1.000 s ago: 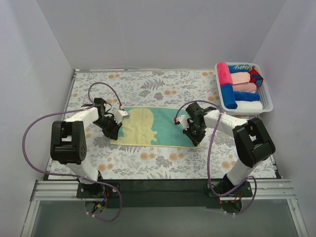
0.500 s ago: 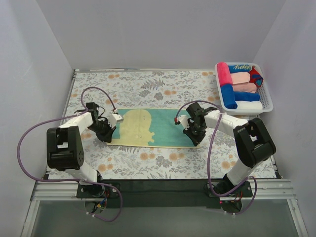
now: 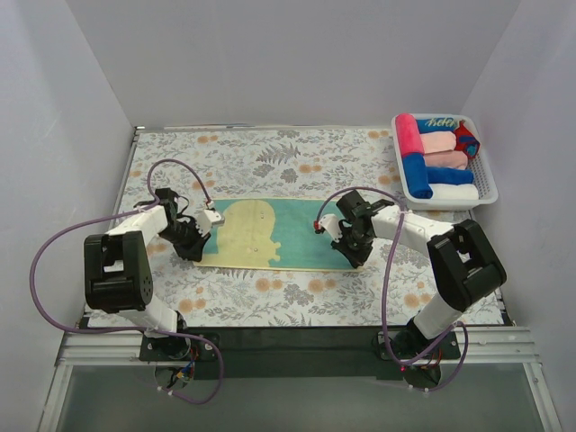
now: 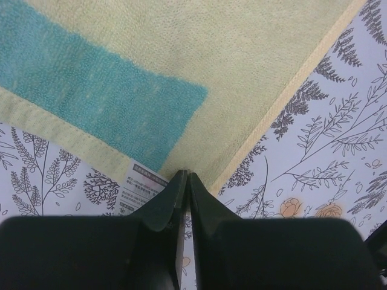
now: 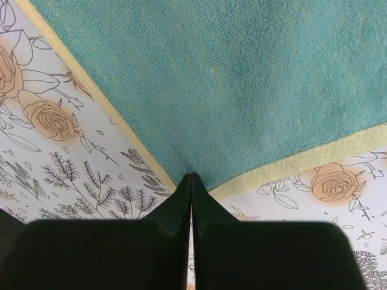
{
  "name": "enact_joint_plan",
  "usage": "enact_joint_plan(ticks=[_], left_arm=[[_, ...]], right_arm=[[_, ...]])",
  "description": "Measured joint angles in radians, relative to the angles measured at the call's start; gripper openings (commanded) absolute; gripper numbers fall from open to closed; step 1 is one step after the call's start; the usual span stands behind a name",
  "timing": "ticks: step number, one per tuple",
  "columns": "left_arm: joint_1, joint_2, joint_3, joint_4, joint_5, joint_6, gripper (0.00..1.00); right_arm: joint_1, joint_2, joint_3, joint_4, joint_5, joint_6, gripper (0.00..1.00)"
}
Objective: Roll the towels
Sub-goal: Flatten the towel
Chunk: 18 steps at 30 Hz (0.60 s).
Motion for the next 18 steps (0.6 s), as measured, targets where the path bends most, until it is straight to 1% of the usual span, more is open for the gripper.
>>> enact_joint_plan(ticks=[4,7,8,9,10,11,12,14,15,18], left_arm=[[0.002,-0.001,0.001,-0.014,0.000,0.006,0.09],[0.002,0.001,0.008,-0.039,-0.001,0.013,0.15],[0.003,0.003,0.011,-0.052,0.000,0.014,0.16],[0.003,0.008,0.019,-0.069,0.002,0.014,0.20],[0.005,0.014,0.031,-0.087,0.005,0.016,0.21],[0.006,0.018,0.044,-0.103,0.007,0.018,0.22],[0.008,0.019,0.058,-0.118,0.010,0.018,0.23],[0.012,0.024,0.106,-0.149,0.027,0.017,0.25],[0.012,0.026,0.134,-0.158,0.040,0.015,0.26],[0.012,0.033,0.227,-0.182,0.080,0.006,0.27]], right_arm=[[0.005,0.000,0.004,-0.007,0.000,-0.003,0.01],[0.008,0.001,0.006,-0.017,-0.003,-0.004,0.04],[0.008,0.001,0.007,-0.020,-0.003,-0.004,0.06],[0.009,0.001,0.007,-0.024,-0.004,-0.005,0.12],[0.010,0.001,0.009,-0.031,-0.005,-0.003,0.17],[0.010,0.002,0.013,-0.044,-0.006,-0.003,0.26],[0.012,0.002,0.015,-0.057,-0.007,0.000,0.30],[0.012,0.002,0.034,-0.095,-0.011,-0.002,0.32],[0.012,0.002,0.047,-0.106,-0.013,0.000,0.35],[0.012,0.002,0.119,-0.134,-0.025,0.016,0.36]])
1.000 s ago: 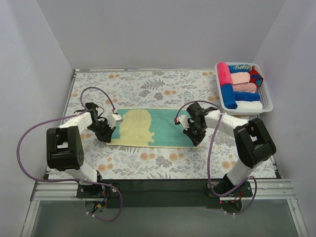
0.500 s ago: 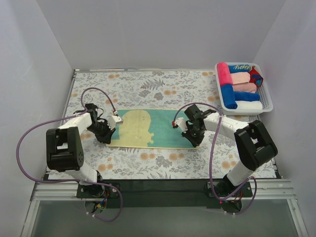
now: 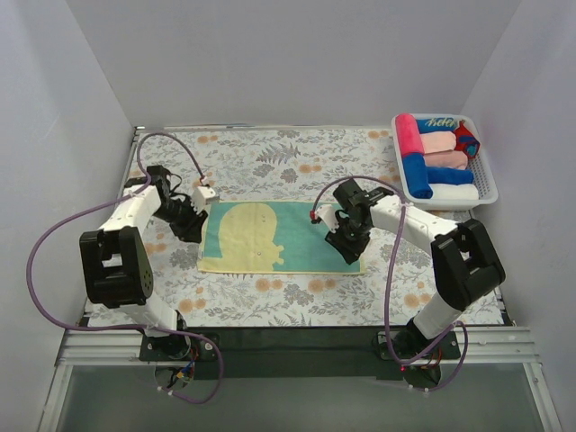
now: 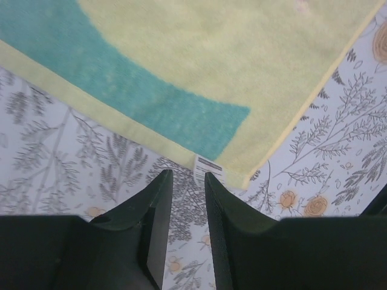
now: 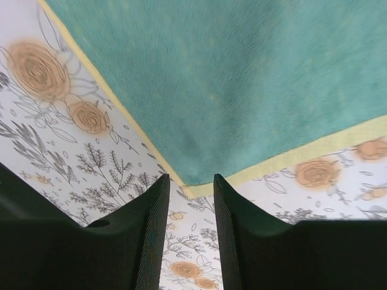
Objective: Roll the towels
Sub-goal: Flatten the towel
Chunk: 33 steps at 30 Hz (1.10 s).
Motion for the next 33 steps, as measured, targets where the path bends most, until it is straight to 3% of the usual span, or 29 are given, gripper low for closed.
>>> enact_joint_plan(ticks=[4,6,9,14,20,28,33], left_arm=[[0.000,0.027,0.117,0.003,0.048,-0.033,0.27],[0.000,0.046,0.158,0.023,0.060,-0.068,0.25],[0.000,0.098,0.226,0.071,0.070,-0.133,0.24],[0.000,0.225,0.323,0.170,0.080,-0.221,0.29],[0.000,0.344,0.393,0.235,0.072,-0.285,0.35],[0.000,0.399,0.424,0.277,0.060,-0.312,0.45],[0.000,0.407,0.425,0.286,0.051,-0.316,0.48]], right_arm=[[-0.007,0.000,0.125,-0.008,-0.007,0.014,0.33],[-0.020,0.002,0.183,-0.006,-0.006,0.023,0.26],[-0.086,0.034,0.281,-0.003,-0.001,0.034,0.20],[-0.227,0.186,0.457,0.027,0.029,0.046,0.19],[-0.293,0.349,0.555,0.043,0.060,0.050,0.24],[-0.294,0.449,0.614,0.048,0.061,0.064,0.39],[-0.294,0.485,0.616,0.052,0.055,0.080,0.40]])
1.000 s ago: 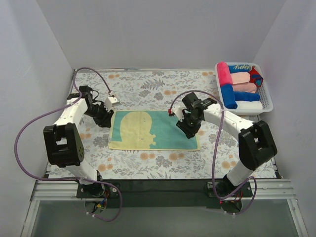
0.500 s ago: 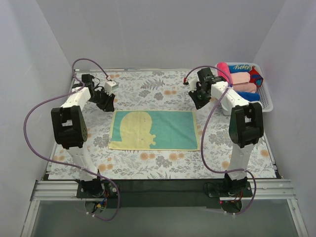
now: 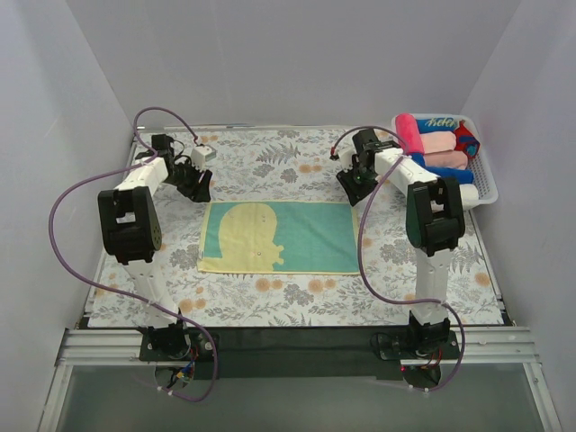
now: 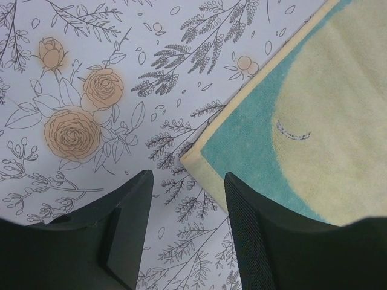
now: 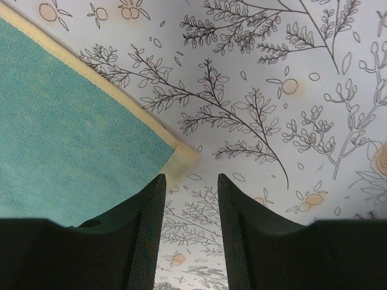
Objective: Roll the towels
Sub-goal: Flatten the towel
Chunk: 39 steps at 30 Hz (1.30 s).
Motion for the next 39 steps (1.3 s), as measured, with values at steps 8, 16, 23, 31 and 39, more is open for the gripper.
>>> enact_joint_plan(ticks=[8,16,23,31,39], left_arm=[[0.000,0.013,0.001,0.016,-0.011,-0.004,0.49],[0.000,0.059,0.012,0.019,-0.028,-0.004,0.49],[0.000,0.125,0.093,0.026,-0.031,-0.026,0.43],[0.000,0.156,0.135,0.008,-0.002,-0.025,0.36],[0.002,0.143,0.089,-0.018,0.052,0.008,0.32]], right_arm=[[0.002,0.045,0.000,0.022,-0.019,0.017,0.26],[0.008,0.041,-0.013,0.034,-0.044,0.025,0.01],[0.008,0.031,-0.029,0.048,-0.045,0.023,0.01],[0.008,0.031,-0.029,0.048,-0.044,0.019,0.01],[0.008,0.031,-0.029,0.048,-0.044,0.013,0.01]])
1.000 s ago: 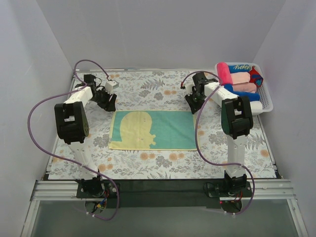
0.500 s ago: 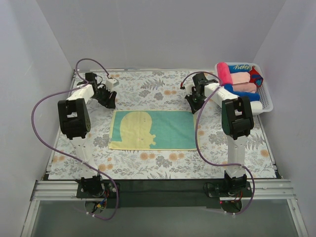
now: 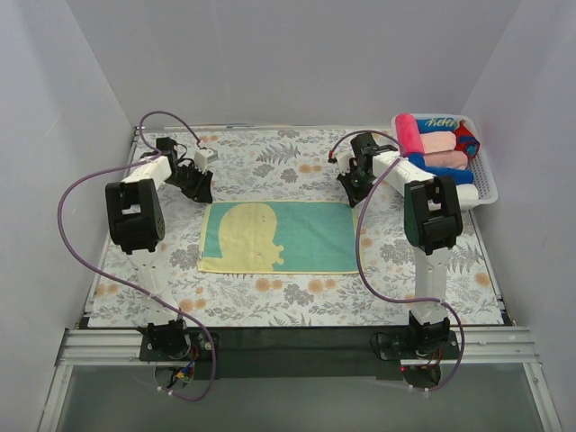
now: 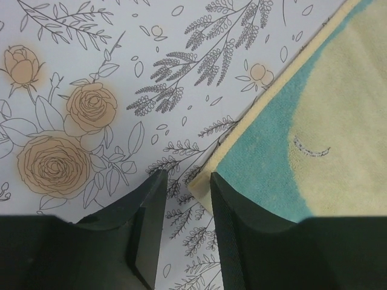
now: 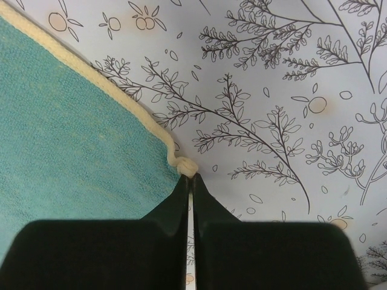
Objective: Roll the towels
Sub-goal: Flatten the towel
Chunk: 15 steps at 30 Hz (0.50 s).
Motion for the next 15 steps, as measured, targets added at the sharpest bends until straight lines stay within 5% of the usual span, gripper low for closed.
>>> enact_joint_plan(ticks=[9,15], left_arm=[[0.001,-0.006,-0.014,-0.013,0.006,0.015,0.21],[0.003,-0.006,-0.016,-0.028,0.015,0.017,0.03]], right_arm=[[0.000,-0.002,-0.001,0.000,0.000,-0.006,0.01],[0.000,-0.003,-0.003,0.002,0.000,-0.010,0.01]])
